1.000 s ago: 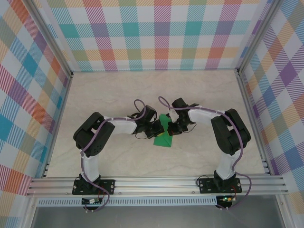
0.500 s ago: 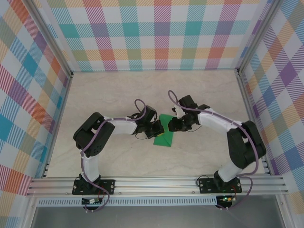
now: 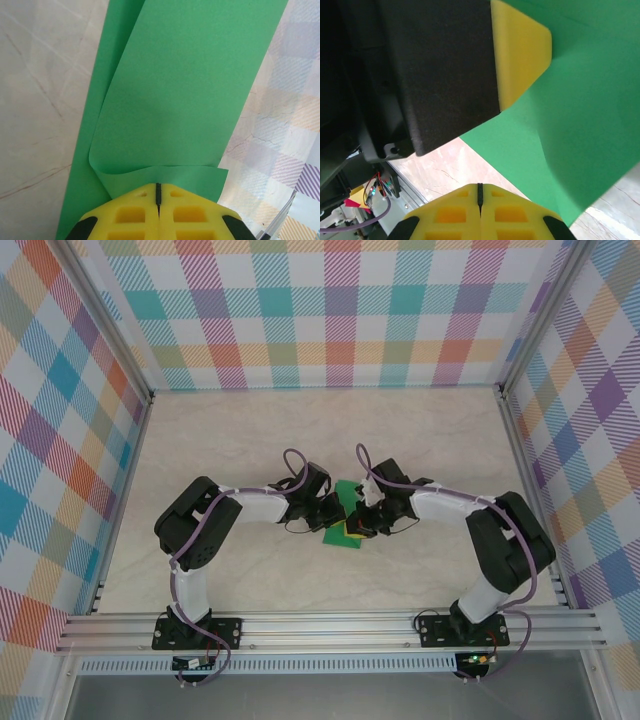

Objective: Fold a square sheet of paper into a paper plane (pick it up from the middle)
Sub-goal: Fold the triangle a second time at the center of the table.

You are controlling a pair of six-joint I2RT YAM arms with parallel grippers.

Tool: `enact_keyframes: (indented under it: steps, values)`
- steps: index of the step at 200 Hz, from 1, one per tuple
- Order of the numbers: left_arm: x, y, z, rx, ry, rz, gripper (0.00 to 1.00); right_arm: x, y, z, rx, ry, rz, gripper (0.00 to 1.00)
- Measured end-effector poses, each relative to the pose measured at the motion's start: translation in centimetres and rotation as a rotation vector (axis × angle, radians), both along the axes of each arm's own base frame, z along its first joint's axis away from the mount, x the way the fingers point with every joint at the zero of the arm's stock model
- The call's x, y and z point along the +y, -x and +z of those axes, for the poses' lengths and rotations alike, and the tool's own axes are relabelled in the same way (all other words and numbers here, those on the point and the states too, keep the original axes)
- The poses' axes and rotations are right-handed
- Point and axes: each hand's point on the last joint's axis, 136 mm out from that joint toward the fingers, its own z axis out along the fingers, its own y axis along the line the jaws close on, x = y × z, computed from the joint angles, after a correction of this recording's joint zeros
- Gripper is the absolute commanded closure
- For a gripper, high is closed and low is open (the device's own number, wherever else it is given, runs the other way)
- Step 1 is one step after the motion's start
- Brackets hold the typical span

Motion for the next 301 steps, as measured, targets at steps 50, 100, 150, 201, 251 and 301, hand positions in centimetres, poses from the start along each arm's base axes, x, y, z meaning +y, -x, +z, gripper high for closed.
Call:
enact_keyframes:
  steps: [50, 100, 150, 201, 251, 301]
  values:
    - [0.0, 0.0, 0.0, 0.0, 0.0, -0.001, 0.95, 0.1, -0.1, -1.7, 0.048, 0.033, -0.004, 0.98]
    - [0.0, 0.0, 0.0, -0.002, -0.001, -0.003, 0.95, -0.6, -0.3, -3.3, 0.072, 0.109, -0.014, 0.98]
    - [0.0, 0.0, 0.0, -0.003, 0.0, -0.003, 0.95, -0.9, 0.0, -3.9, 0.084, 0.128, -0.017, 0.98]
    - [0.0, 0.0, 0.0, -0.005, 0.0, -0.006, 0.95, -1.1, 0.4, -2.9, 0.075, 0.116, -0.017, 0.97]
    - [0.0, 0.0, 0.0, -0.01, -0.002, -0.012, 0.95, -1.9, 1.5, -3.4, 0.099, 0.141, -0.015, 0.97]
    - [0.0, 0.0, 0.0, -0.011, -0.002, -0.015, 0.95, -2.4, 1.9, -4.1, 0.102, 0.162, -0.002, 0.97]
